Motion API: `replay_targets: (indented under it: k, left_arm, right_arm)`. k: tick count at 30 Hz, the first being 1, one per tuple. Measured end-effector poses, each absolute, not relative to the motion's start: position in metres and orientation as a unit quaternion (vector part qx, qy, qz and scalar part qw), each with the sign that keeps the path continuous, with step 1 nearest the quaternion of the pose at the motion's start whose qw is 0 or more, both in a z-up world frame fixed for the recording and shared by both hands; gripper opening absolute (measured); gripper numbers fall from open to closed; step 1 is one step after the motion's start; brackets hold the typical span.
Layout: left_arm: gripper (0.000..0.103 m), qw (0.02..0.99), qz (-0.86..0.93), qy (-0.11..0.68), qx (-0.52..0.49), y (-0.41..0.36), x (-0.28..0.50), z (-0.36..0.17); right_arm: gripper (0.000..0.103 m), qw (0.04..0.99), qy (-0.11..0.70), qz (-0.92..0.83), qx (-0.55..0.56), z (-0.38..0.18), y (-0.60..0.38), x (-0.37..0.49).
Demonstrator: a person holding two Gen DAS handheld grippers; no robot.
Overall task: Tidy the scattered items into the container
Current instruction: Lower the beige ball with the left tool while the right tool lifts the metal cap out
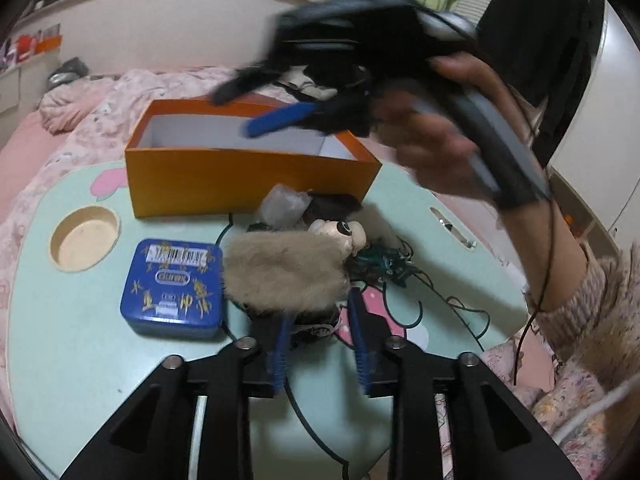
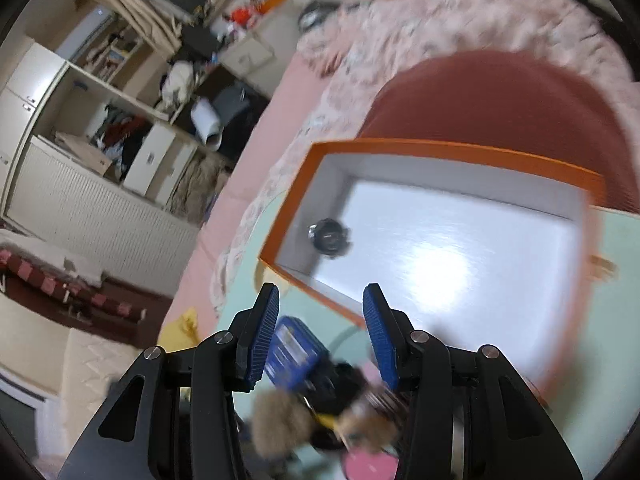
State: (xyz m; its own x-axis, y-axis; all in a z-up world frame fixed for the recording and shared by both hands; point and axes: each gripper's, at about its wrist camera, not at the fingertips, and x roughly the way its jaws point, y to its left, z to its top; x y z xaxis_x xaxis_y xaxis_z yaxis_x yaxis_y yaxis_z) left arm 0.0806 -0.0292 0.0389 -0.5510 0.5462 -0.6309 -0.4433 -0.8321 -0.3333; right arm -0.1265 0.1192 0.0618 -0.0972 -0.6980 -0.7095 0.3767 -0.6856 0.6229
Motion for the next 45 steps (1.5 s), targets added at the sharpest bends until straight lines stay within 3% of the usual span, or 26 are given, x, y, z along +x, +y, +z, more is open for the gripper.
replay_targets:
  k: [3, 11, 16, 17, 18, 26, 33, 45]
  left_arm:
    - [0.056, 0.273, 0.883, -0.071, -0.376, -0.033, 0.084, 0.036]
    - [0.068, 0.26, 0.891, -0.062, -0.366, -0.038, 0.09, 0.028]
    - [0.069, 0.266, 0.892, -0.081, -0.356, -0.046, 0.091, 0.029]
    - [0.069, 0.269, 0.894, -0.085, -0.349, -0.048, 0.092, 0.031]
    - [0.069, 0.272, 0.895, -0.088, -0.344, -0.05, 0.092, 0.033]
    - [0.07, 0.269, 0.894, -0.097, -0.345, -0.063, 0.091, 0.035]
    - [0.072, 0.258, 0.9, -0.1, -0.337, -0.072, 0.088, 0.038]
    - [0.072, 0.259, 0.895, -0.063, -0.358, -0.059, 0.065, 0.033]
  right_arm:
    - [0.045, 0.367, -0.14, -0.701, 0.595, 0.042, 0.083, -0.149]
    - [0.045, 0.311, -0.049, -0.721, 0.617, 0.01, 0.038, -0.168]
    - [0.042, 0.32, 0.003, -0.725, 0.609, 0.009, 0.026, -0.164]
    - [0.022, 0.319, 0.021, -0.731, 0.602, 0.011, 0.024, -0.162]
    - [0.02, 0.319, 0.033, -0.739, 0.593, 0.014, 0.025, -0.16]
    - [0.02, 0.331, -0.026, -0.782, 0.527, 0.055, 0.084, -0.16]
    - [0.02, 0.364, -0.052, -0.802, 0.471, 0.103, 0.157, -0.108]
    - [0.021, 0.376, -0.029, -0.79, 0.483, 0.052, 0.162, -0.04]
